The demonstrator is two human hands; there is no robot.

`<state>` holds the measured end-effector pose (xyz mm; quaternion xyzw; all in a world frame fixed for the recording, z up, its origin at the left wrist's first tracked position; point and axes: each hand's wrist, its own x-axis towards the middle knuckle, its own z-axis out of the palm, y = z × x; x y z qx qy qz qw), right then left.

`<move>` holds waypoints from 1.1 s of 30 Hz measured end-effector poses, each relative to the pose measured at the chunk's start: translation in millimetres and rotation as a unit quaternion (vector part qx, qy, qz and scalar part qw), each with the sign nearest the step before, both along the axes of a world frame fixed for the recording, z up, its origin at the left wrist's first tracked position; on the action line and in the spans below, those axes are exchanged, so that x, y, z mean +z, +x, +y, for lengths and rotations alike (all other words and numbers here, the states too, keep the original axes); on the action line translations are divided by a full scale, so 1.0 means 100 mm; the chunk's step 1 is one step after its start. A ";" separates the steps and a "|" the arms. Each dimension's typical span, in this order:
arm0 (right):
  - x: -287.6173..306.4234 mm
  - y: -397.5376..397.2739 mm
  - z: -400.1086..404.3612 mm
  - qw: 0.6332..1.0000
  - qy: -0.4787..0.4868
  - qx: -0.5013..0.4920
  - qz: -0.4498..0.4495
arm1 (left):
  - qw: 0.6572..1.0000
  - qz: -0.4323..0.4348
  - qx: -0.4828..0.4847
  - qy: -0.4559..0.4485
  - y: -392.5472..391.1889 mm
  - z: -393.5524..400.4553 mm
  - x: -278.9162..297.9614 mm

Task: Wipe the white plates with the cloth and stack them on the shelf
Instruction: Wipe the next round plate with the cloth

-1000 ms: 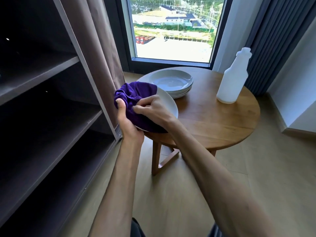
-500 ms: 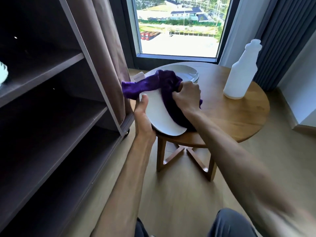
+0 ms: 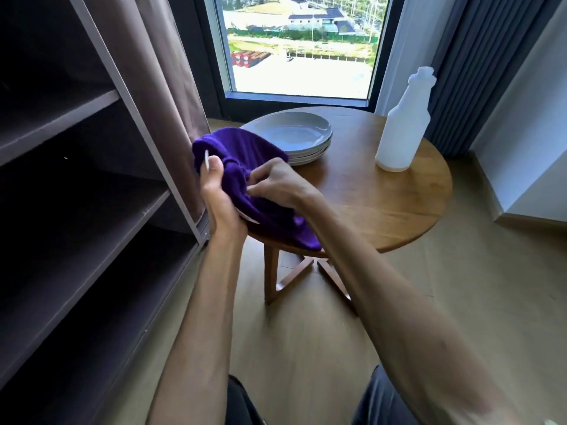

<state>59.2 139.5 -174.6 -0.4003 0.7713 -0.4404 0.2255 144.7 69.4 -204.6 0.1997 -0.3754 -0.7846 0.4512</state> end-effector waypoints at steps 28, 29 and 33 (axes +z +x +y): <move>-0.22 -0.19 0.55 0.736 -0.435 -0.162 -0.493 | 0.982 -0.081 -0.068 0.157 0.31 0.14 0.28; -0.20 -0.18 0.56 0.738 -0.442 -0.141 -0.489 | 0.981 -0.100 -0.073 0.151 0.31 0.15 0.27; -0.11 -0.25 0.63 0.788 -0.413 -0.103 -0.445 | 0.974 -0.147 -0.133 0.113 0.30 0.17 0.25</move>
